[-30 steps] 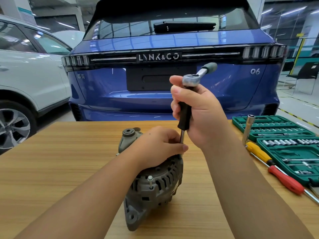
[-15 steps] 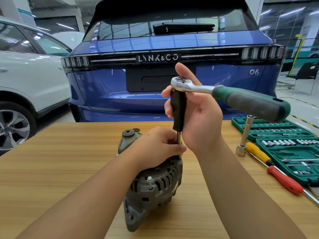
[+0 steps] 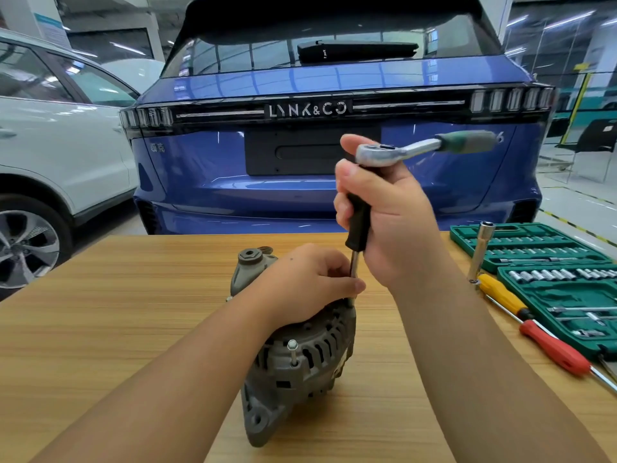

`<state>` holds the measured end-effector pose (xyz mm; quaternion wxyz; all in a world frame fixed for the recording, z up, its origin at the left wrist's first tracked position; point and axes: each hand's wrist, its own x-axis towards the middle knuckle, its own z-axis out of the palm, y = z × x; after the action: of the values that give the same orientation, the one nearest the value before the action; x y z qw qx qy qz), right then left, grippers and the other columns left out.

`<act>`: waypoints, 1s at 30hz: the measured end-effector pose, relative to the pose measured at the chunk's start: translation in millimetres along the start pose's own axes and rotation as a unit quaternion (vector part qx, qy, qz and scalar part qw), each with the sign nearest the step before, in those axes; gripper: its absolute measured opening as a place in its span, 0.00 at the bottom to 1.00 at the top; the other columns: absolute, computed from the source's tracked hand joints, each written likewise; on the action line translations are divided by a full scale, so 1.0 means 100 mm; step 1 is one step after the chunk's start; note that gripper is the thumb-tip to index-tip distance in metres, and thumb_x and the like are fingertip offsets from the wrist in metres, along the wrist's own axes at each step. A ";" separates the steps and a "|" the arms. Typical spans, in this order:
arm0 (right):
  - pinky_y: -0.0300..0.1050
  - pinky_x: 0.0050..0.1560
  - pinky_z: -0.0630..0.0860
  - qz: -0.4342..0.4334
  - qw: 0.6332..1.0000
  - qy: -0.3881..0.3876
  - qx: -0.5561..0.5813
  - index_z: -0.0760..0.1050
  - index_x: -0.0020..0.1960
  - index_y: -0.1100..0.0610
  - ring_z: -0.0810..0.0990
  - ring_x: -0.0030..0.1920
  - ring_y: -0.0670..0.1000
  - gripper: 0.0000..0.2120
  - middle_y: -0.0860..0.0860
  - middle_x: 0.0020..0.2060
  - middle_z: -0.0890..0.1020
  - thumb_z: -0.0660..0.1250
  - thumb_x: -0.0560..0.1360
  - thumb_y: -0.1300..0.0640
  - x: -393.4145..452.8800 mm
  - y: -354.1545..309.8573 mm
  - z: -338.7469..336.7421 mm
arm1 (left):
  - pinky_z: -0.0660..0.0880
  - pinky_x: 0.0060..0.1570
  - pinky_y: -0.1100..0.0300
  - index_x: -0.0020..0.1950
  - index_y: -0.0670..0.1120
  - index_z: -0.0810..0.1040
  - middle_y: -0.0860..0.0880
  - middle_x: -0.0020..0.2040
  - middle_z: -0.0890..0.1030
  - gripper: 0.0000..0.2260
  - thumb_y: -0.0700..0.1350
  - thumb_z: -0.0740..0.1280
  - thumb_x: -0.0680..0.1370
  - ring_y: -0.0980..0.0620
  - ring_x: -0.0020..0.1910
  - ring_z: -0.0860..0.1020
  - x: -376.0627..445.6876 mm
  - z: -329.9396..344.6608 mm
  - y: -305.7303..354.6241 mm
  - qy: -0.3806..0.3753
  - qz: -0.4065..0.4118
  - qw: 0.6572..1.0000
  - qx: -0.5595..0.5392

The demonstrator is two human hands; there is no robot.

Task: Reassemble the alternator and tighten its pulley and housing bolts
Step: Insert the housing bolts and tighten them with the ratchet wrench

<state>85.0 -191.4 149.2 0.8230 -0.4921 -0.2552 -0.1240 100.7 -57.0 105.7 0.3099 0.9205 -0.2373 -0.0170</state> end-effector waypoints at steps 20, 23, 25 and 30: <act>0.40 0.32 0.70 -0.013 1.000 -0.007 0.004 0.77 0.57 0.55 0.72 0.31 0.49 0.12 0.51 0.36 0.76 0.70 0.76 0.50 -0.02 0.03 0.07 | 0.80 0.48 0.59 0.47 0.57 0.82 0.57 0.43 0.83 0.07 0.59 0.70 0.78 0.59 0.43 0.81 -0.04 0.01 0.00 0.017 0.001 1.000 -0.014; 0.40 0.28 0.64 -0.051 0.993 0.081 -0.071 0.78 0.49 0.63 0.65 0.29 0.47 0.11 0.48 0.30 0.71 0.72 0.77 0.55 -0.03 0.04 0.05 | 0.81 0.51 0.52 0.48 0.58 0.83 0.57 0.45 0.84 0.08 0.59 0.68 0.79 0.59 0.45 0.81 -0.01 0.01 0.02 -0.002 0.011 1.000 0.007; 0.39 0.28 0.66 -0.020 0.995 0.076 -0.062 0.77 0.48 0.62 0.66 0.29 0.47 0.09 0.48 0.30 0.71 0.72 0.77 0.56 0.00 0.01 0.01 | 0.81 0.49 0.54 0.47 0.58 0.82 0.57 0.44 0.84 0.08 0.60 0.68 0.78 0.60 0.43 0.81 0.00 0.00 0.02 0.002 0.006 1.000 0.006; 0.43 0.35 0.70 -0.051 0.998 -0.019 -0.021 0.75 0.61 0.52 0.72 0.32 0.48 0.15 0.48 0.35 0.75 0.68 0.76 0.62 -0.01 0.04 0.01 | 0.81 0.49 0.52 0.47 0.58 0.83 0.57 0.43 0.84 0.08 0.59 0.69 0.79 0.59 0.43 0.82 0.01 0.01 0.00 0.010 0.004 1.000 0.002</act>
<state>85.8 -188.7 145.7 0.8002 -0.4979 -0.2925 -0.1618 101.2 -57.6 105.2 0.3103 0.9203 -0.2382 -0.0063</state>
